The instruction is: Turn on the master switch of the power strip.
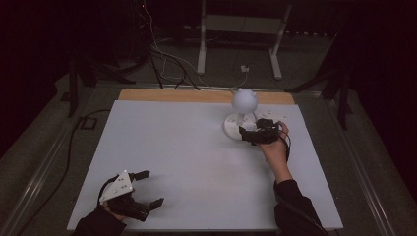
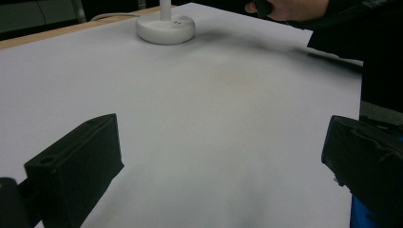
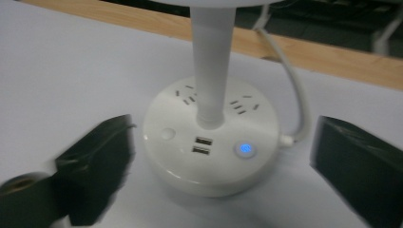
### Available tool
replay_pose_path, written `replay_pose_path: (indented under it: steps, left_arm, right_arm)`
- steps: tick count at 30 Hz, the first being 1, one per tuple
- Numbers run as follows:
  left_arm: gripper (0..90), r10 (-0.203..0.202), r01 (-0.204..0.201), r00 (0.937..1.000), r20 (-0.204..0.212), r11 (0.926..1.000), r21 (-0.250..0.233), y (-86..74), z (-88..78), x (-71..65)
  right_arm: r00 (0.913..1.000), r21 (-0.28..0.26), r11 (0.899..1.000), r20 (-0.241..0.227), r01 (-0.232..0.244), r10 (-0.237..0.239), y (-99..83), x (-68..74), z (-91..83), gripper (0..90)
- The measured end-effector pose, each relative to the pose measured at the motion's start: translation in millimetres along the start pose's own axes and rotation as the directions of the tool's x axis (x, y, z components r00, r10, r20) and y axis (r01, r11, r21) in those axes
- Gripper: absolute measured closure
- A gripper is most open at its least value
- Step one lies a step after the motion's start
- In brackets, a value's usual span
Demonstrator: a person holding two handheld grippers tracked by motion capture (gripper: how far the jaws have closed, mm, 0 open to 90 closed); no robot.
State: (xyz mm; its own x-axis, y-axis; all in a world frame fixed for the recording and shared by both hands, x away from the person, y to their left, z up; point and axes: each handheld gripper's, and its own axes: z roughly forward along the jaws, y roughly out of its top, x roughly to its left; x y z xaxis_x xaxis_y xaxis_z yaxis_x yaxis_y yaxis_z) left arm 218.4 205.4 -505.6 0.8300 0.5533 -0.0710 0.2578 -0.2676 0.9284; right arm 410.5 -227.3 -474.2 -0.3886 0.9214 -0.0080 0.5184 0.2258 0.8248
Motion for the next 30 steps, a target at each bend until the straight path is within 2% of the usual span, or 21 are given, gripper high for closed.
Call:
replay_pose_path:
  steps: [1,4,5,9,11,14,19,30]
  left_arm:
    - [0.1,-0.001,0.001,1.0,0.001,1.0,0.0,-0.1,0.1,-0.1]
    - [0.1,0.0,0.0,1.0,0.001,1.0,0.0,-0.2,0.3,-0.1]
    - [0.1,0.0,0.0,1.0,0.001,1.0,0.0,-0.1,0.1,-0.1]
    - [0.1,0.0,0.0,1.0,0.003,1.0,-0.001,-0.1,0.2,0.1]
    - [0.1,-0.001,0.001,1.0,0.005,1.0,-0.001,0.0,0.5,0.1]
    - [0.1,0.001,-0.001,1.0,0.006,1.0,-0.001,0.2,1.1,0.1]
    - [0.1,0.001,-0.001,1.0,0.004,1.0,-0.005,0.4,0.7,0.2]
    - [0.1,0.0,0.001,1.0,0.007,1.0,-0.008,0.6,0.2,0.4]
  right_arm:
    - [1.0,0.007,1.0,-0.005,0.001,-0.001,0.2,0.8,-0.5,0.0]
    - [0.998,0.005,1.0,-0.059,-0.022,0.022,1.0,0.9,-4.4,0.0]
    - [0.9949,0.012,1.0,-0.096,-0.029,0.03,2.1,1.0,-6.4,0.0]
    - [0.9904,0.012,1.0,-0.136,-0.022,0.024,2.9,2.7,-10.6,0.0]
    - [0.991,0.013,1.0,-0.134,-0.003,0.005,3.5,5.7,-13.7,0.0]
    - [0.9864,0.015,1.0,-0.164,0.014,-0.011,4.2,10.5,-19.5,0.0]
    - [0.9838,0.01,1.0,-0.178,0.02,-0.017,2.8,13.1,-24.9,0.0]
    - [0.9701,0.006,0.999,-0.241,0.033,-0.03,-9.4,21.9,-46.6,0.0]
